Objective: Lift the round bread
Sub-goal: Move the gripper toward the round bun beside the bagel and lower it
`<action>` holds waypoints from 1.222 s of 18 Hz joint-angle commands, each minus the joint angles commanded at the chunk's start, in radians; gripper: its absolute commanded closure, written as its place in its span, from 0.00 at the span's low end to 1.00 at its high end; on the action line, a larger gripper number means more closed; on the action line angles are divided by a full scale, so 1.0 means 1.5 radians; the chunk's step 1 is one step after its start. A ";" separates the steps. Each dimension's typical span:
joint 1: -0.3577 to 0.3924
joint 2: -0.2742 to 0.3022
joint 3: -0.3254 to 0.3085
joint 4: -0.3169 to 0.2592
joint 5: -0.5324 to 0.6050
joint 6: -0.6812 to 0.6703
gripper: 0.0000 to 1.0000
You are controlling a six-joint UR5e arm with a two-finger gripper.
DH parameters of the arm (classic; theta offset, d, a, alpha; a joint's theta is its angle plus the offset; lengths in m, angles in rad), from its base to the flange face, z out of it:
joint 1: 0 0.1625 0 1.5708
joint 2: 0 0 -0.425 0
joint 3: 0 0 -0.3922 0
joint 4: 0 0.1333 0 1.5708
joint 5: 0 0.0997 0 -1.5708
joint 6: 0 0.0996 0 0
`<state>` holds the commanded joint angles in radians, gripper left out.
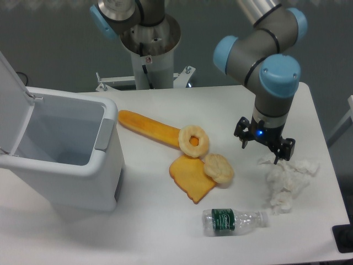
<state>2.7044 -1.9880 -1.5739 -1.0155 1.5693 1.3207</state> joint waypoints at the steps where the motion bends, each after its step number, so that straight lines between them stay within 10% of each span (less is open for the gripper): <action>1: -0.001 -0.003 0.000 -0.001 0.000 -0.002 0.00; 22: -0.034 -0.030 -0.084 0.021 -0.019 -0.180 0.00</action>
<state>2.6538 -2.0325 -1.6996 -0.9833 1.5401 1.0509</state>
